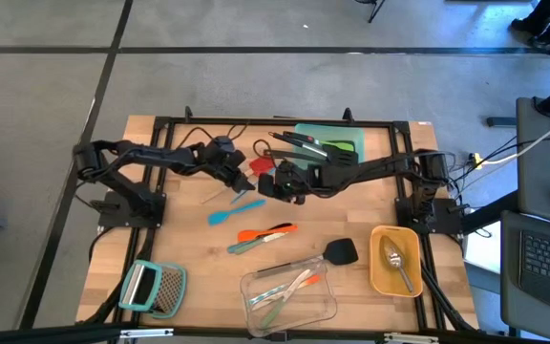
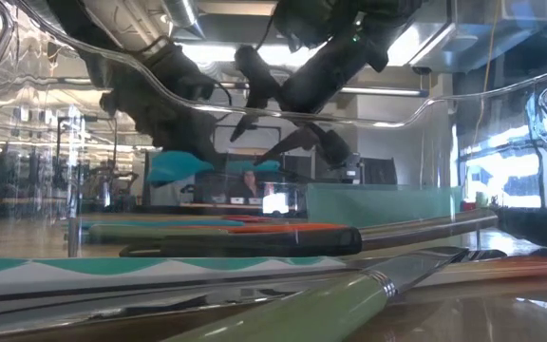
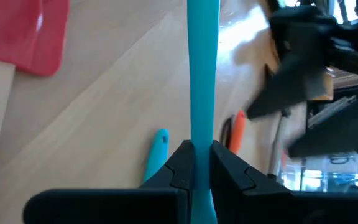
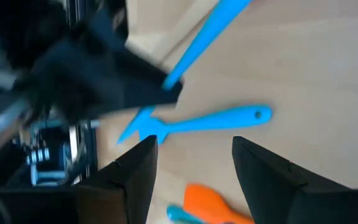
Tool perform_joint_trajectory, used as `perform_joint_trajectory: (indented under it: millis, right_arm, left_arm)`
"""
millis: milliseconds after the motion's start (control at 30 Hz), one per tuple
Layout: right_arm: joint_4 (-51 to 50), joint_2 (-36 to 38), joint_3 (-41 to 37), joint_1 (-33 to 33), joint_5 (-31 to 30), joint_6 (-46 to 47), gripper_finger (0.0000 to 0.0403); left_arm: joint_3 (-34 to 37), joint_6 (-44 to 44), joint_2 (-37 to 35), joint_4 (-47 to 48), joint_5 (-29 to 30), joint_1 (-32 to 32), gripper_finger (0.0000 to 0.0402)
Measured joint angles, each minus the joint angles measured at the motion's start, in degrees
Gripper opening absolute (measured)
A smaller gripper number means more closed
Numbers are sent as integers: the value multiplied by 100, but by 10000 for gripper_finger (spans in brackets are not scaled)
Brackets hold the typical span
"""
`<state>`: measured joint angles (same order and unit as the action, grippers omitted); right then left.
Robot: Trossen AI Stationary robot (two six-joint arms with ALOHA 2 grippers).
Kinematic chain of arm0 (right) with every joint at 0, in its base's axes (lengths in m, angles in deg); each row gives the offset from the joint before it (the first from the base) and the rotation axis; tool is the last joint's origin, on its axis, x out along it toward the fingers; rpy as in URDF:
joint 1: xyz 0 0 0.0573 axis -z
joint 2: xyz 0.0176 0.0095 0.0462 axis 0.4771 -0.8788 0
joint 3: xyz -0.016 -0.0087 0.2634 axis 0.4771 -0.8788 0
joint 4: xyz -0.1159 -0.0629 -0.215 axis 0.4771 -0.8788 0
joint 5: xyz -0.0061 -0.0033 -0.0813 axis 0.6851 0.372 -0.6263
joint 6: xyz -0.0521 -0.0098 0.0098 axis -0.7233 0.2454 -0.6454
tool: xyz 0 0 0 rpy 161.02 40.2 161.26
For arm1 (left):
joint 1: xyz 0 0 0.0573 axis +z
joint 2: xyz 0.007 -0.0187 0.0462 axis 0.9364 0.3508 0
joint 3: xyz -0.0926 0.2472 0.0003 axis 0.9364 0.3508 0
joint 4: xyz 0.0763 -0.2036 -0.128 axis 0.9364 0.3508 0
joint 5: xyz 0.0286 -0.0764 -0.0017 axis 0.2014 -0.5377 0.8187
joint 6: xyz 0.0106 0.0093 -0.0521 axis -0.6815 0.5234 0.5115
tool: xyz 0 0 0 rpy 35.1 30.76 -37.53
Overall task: Pick & Place Kitchen Items
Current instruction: Put the blue spatula into the green bin
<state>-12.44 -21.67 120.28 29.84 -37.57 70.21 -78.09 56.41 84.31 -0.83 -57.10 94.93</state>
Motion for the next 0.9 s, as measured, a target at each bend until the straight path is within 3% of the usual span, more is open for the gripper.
perform_joint_trajectory:
  millis: [700,900]
  right_arm:
    - [365,2,0,241,-496,453,210]
    - [365,2,0,254,-556,408,166]
  left_arm:
    - [0,475,-319,-475,511,-559,23]
    - [0,483,-319,-480,535,-555,23]
